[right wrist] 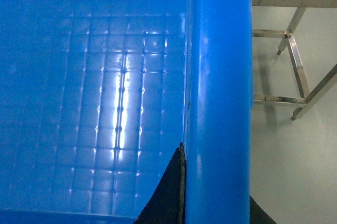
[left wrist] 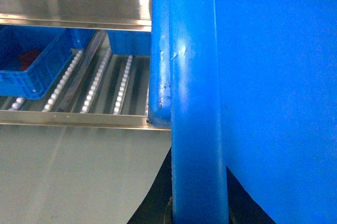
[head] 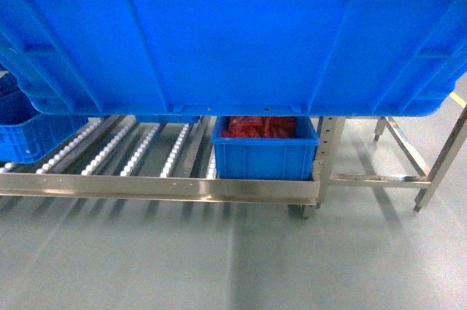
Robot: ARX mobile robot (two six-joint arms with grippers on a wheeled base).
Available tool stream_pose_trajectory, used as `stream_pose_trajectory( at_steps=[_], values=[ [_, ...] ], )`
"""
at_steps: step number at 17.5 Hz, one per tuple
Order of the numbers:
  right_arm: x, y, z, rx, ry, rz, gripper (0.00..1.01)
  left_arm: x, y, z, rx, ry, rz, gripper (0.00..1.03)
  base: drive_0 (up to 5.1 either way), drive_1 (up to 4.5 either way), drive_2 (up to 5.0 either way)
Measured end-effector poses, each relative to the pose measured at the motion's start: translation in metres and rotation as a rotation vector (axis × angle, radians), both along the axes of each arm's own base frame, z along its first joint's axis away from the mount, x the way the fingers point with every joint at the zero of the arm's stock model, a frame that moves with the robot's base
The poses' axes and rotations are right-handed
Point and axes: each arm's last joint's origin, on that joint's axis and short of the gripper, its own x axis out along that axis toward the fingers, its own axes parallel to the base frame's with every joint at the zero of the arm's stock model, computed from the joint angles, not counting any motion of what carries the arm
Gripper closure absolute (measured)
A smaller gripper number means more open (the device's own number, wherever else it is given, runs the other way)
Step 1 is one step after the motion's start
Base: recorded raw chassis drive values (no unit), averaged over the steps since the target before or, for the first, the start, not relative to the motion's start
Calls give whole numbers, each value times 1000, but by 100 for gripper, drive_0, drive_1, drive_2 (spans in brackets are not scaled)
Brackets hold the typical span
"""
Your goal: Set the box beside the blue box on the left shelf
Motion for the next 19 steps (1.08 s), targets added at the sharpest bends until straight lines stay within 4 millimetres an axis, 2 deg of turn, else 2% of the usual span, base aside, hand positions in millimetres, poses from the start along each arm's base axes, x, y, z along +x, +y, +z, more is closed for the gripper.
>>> stream_pose_trajectory(
  at_steps=[19],
  values=[
    [0,0,0,-1,3,-1,94,0,0,0,-1,1,-3,98,-495,251,251]
  ],
)
